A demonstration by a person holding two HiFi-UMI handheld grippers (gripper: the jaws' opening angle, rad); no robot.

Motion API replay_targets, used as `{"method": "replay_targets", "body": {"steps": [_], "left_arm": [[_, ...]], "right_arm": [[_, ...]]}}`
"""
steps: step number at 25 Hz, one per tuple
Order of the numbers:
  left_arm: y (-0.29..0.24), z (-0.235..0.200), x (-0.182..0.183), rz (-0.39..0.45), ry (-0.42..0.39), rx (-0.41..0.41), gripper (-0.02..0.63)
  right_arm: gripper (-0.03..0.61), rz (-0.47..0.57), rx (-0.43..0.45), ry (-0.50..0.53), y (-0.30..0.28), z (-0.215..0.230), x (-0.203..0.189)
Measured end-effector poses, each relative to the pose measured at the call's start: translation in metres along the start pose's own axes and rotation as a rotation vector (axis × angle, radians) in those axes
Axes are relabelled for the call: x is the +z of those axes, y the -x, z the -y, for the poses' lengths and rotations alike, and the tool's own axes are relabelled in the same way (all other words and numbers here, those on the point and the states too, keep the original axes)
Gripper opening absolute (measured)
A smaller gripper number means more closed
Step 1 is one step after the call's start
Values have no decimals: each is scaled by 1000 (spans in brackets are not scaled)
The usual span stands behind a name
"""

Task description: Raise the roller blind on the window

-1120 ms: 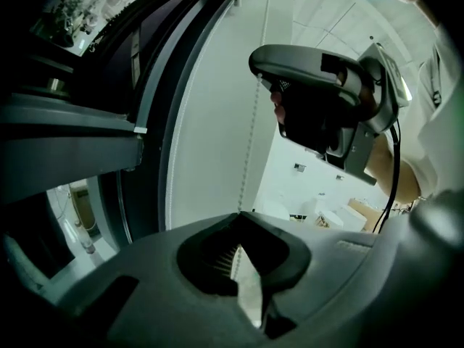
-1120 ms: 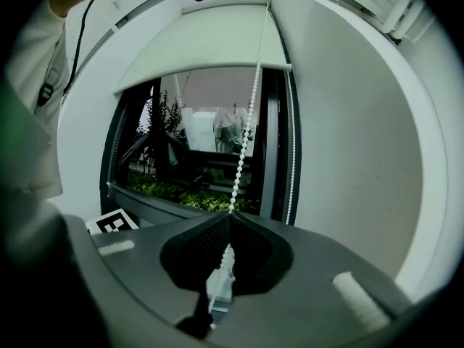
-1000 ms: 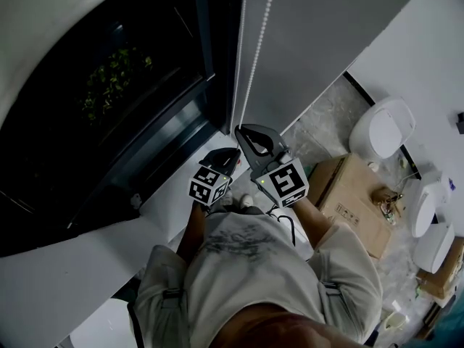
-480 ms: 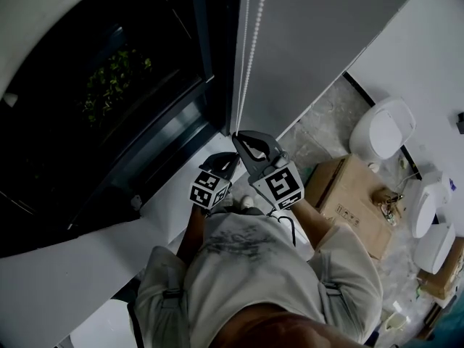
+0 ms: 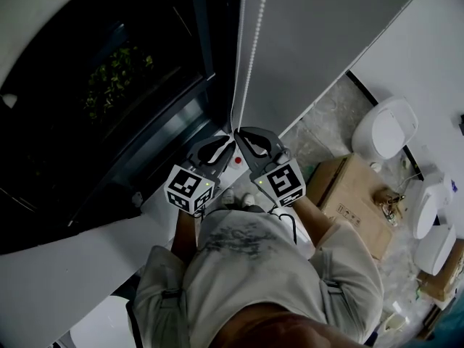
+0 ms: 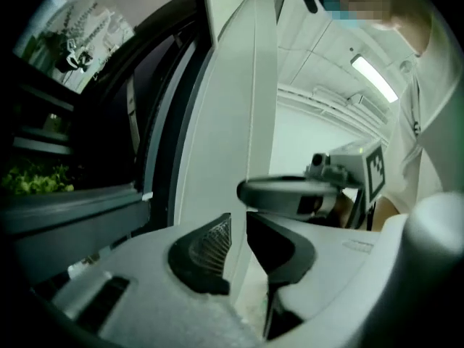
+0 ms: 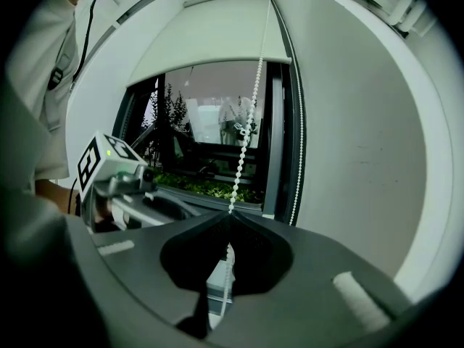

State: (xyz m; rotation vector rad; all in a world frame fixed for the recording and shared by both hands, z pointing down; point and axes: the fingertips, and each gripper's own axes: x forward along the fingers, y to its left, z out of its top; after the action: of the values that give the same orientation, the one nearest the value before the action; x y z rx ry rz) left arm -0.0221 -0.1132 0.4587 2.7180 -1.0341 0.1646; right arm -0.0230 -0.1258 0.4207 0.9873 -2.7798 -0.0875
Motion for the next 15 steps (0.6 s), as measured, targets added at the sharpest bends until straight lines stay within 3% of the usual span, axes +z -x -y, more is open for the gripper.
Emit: {"method": "replay_targets", "body": {"steps": [3, 8, 15], "left_arm": [[3, 0, 35, 27, -85, 15, 75], [8, 8, 84, 146, -105, -22, 78], [8, 27, 166, 290, -226, -51, 100]], "right_arm": [[11, 4, -8, -9, 0, 5, -1], [11, 2, -8, -3, 0, 7, -1], [11, 2, 0, 7, -1, 4, 0]]}}
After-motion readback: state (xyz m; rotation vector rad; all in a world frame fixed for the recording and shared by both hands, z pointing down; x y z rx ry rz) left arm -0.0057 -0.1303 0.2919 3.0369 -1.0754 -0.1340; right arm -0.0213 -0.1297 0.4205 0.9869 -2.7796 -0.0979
